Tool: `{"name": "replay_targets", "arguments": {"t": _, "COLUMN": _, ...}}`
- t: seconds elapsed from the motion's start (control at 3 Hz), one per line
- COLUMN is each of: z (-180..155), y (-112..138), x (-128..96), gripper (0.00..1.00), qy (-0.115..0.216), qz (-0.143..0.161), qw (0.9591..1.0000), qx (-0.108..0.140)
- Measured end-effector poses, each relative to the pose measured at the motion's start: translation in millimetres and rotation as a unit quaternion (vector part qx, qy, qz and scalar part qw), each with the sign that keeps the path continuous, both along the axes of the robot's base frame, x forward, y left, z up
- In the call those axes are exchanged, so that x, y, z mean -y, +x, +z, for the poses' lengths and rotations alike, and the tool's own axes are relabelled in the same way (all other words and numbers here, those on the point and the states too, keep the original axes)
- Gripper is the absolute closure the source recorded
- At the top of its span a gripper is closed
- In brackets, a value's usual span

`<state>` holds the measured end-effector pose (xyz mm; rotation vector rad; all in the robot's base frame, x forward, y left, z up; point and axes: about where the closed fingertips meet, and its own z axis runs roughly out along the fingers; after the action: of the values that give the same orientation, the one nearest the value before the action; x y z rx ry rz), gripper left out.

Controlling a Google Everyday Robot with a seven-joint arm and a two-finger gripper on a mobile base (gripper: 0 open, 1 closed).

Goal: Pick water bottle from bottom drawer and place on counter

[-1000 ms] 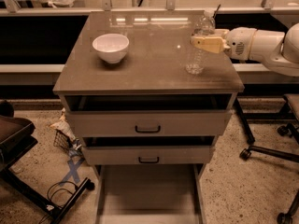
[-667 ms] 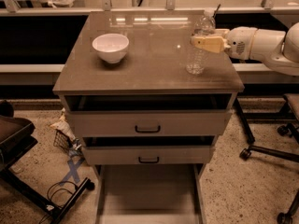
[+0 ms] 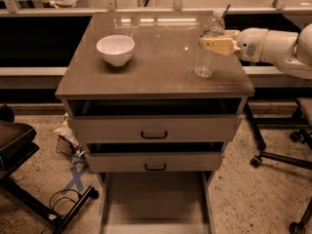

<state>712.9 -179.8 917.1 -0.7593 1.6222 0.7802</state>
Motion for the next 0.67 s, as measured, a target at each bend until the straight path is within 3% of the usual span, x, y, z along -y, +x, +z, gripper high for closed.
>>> {"name": "replay_targets", "arguments": {"t": 0.67, "z": 0.4, "y": 0.0, "x": -0.2, "gripper": 0.08, "qy": 0.000, "qz": 0.000, "qw": 1.0000, "qx": 0.000}}
